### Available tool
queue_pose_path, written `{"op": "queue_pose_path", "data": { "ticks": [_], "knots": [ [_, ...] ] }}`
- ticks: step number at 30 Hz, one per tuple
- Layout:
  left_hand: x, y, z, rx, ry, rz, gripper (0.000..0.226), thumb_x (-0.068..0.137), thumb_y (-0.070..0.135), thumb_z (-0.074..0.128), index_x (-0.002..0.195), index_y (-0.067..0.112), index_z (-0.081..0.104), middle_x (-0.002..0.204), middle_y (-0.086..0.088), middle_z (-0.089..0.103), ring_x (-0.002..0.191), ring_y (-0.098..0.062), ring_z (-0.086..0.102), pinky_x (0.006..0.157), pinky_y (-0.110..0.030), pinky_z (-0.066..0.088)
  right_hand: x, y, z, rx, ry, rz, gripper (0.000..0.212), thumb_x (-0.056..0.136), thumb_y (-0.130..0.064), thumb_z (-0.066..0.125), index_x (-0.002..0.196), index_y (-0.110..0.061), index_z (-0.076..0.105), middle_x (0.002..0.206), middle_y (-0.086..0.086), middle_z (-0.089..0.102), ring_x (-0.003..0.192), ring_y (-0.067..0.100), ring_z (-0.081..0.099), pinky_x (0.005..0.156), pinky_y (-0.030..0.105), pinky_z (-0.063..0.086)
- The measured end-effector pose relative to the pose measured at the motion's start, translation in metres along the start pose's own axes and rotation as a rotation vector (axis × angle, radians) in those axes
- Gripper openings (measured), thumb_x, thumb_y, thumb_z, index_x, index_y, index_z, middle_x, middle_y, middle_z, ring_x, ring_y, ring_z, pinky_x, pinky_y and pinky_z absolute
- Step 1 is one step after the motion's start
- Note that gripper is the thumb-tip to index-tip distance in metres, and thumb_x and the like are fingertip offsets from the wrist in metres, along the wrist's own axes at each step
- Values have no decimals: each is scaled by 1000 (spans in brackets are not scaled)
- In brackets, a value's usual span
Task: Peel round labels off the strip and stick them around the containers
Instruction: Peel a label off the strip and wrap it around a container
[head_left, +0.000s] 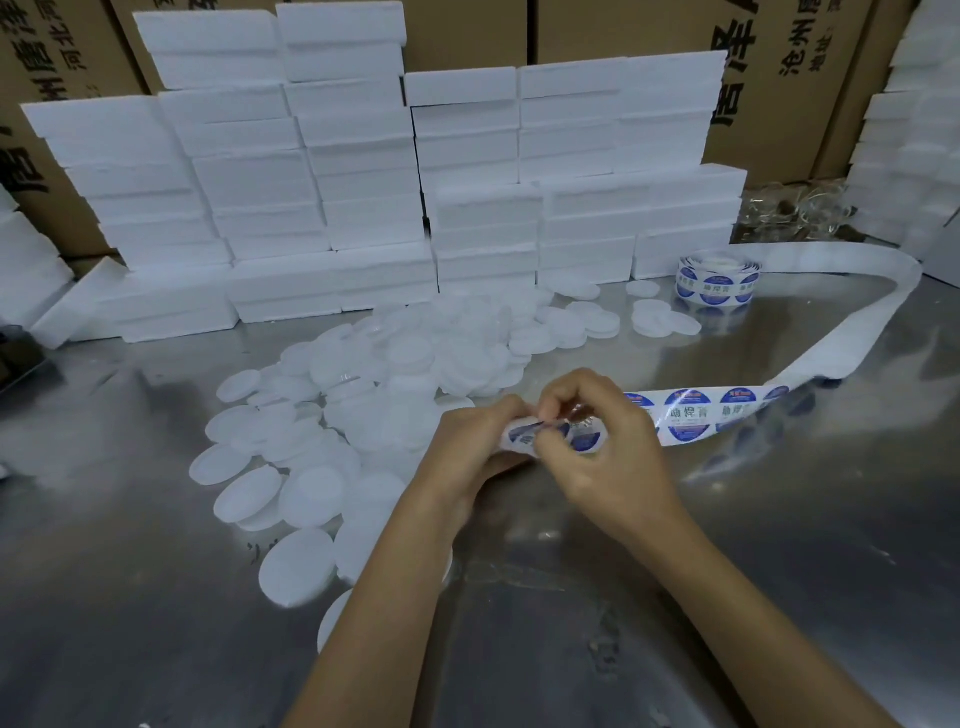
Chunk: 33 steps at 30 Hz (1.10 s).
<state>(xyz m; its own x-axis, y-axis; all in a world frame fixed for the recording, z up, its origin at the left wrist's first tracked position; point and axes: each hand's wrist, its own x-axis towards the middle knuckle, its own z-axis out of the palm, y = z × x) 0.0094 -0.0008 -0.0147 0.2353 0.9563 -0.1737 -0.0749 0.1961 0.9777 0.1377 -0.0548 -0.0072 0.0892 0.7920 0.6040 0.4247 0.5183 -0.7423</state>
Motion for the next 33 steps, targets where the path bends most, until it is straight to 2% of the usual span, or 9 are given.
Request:
{"op": "queue_pose_path", "data": {
  "ticks": [3,9,13,17,20,22,25,29,33],
  "knots": [
    [0,-2,4,44,-9,-25,29,78,22,67,90,-3,75,93,-20,75,86,-21,72,94,-39,58,5,-5,-9,274,73,158,5,72,-8,52,72,-11,49,71,3,55,67,12,52,64,24,44],
    [-2,4,6,72,-63,-50,28,90,39,69,102,15,79,103,-4,78,100,-21,73,88,-37,58,13,0,-25,470,236,356,19,85,-2,53,72,-14,48,60,-6,53,52,7,51,49,17,42],
    [2,13,-4,-112,143,-6,18,94,23,59,103,13,70,106,-12,67,93,-25,67,84,-39,52,16,5,-28,575,237,549,27,90,-3,57,71,-23,55,75,5,63,60,17,62,53,29,52],
    [3,18,-27,-390,270,162,24,102,3,43,113,4,64,113,-11,57,112,-25,65,97,-42,56,17,11,-24,496,217,605,19,90,-4,58,80,-20,55,74,1,68,65,17,70,55,27,55],
    [-2,22,-35,-634,120,150,30,101,-3,43,125,-4,60,101,-18,73,109,-32,70,99,-50,54,16,11,-20,475,165,594,18,89,-2,60,84,-18,55,74,-2,71,70,19,70,67,32,58],
    [-6,25,-32,-733,12,116,31,99,-3,44,126,-5,60,105,-24,74,114,-38,67,100,-54,52,18,5,-14,521,105,559,20,86,2,64,87,-15,54,77,2,73,68,19,68,65,30,59],
    [-10,27,-21,-761,-97,83,32,92,-2,49,122,-6,61,121,-34,65,115,-47,64,99,-58,51,29,-6,-5,517,-2,498,25,82,3,71,93,-14,55,88,9,75,65,14,65,61,22,55],
    [-10,26,-15,-772,-211,60,40,93,7,46,130,-7,54,131,-34,59,123,-46,59,109,-58,43,45,-15,8,469,-80,464,24,81,-2,74,93,-14,57,88,7,75,65,10,64,60,18,50],
    [-9,27,-13,-748,-209,64,37,83,11,57,119,0,57,121,-28,64,110,-41,62,102,-48,51,44,-12,18,388,-54,458,16,83,0,72,93,-9,64,79,2,75,61,2,62,55,12,46]
  ]
}}
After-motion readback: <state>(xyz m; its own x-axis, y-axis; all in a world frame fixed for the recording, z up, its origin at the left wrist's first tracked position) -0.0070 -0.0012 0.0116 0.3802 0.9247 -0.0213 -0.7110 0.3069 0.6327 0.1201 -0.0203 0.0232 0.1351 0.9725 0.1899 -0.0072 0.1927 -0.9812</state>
